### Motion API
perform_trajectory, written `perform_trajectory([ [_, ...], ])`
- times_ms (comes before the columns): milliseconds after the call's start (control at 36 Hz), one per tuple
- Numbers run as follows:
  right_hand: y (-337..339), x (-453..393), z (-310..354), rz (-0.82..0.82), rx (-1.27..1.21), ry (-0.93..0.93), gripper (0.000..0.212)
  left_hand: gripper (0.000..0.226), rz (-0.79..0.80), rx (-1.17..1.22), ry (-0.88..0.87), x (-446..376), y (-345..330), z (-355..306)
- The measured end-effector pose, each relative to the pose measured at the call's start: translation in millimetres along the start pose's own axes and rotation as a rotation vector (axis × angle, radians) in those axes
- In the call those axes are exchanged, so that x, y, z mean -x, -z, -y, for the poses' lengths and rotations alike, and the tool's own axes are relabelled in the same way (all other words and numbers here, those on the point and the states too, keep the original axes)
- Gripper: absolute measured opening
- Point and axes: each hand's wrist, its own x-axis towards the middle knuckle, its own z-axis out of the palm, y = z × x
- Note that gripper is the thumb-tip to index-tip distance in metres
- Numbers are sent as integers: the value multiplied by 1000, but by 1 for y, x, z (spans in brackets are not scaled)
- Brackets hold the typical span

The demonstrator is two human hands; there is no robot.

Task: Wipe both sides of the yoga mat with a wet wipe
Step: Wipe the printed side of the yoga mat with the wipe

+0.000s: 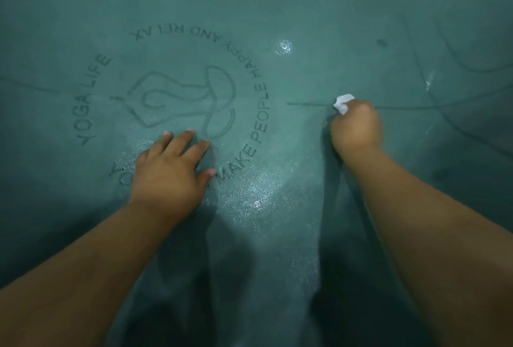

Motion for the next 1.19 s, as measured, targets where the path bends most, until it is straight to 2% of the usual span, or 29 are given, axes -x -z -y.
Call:
perform_trajectory([
  [28, -3, 0, 6, -11, -23, -55, 24, 54, -15, 4, 6, 0, 0, -2],
  [83, -15, 13, 34, 4, -78, 30, 26, 53, -19, -7, 14, 1, 0, -6],
  [194, -46, 69, 86, 253, 18, 577, 24, 53, -2, -26, 40, -4, 2, -8],
  [222, -48, 76, 87, 257, 81, 717, 26, 53, 3, -27, 42, -5, 3, -8],
  [250, -44, 78, 84, 240, 123, 795, 28, 53, 8, -29, 41, -6, 4, -7],
  [278, -37, 75, 76, 252, 149, 796, 28, 53, 12, -29, 41, -6, 6, -7],
  [361, -11, 41, 29, 262, 133, 546, 26, 51, 5, -33, 49, -6, 5, -8],
  [500, 42, -15, -70, 27, 263, -160, 23, 46, -21, -56, 83, -5, -1, -18],
  [556, 42, -19, -82, -4, 243, -283, 26, 47, -14, -79, 99, -7, -3, -24],
  [611, 28, -8, -67, -36, 180, -187, 25, 47, -40, -70, 41, -8, -5, -31],
  [667, 10, 12, -43, -55, 91, 48, 29, 47, -86, -38, -94, -9, -8, -43],
  [694, 2, 23, -32, -29, 43, 159, 33, 51, -46, -45, -136, -8, -10, -50],
  [750, -5, 41, -17, 87, 12, 380, 32, 59, 44, -58, -120, -7, -17, -60],
  [833, 4, 44, -19, 180, 131, 659, 33, 62, 57, -70, -77, -5, -23, -61],
  [889, 19, 27, -37, 182, 232, 562, 32, 63, 68, -68, -80, -5, -22, -60],
  [972, 48, -4, -78, 172, 339, 102, 29, 64, 97, -88, -69, -6, -20, -60],
  [1028, 55, -8, -90, 126, 334, -71, 27, 63, 100, -96, -62, -6, -21, -62],
  [1111, 42, 16, -80, 135, 334, -109, 28, 62, 94, -98, -60, -5, -23, -65],
  [1194, 24, 68, -49, 203, 284, 24, 34, 63, 108, -112, -67, -4, -21, -66],
])
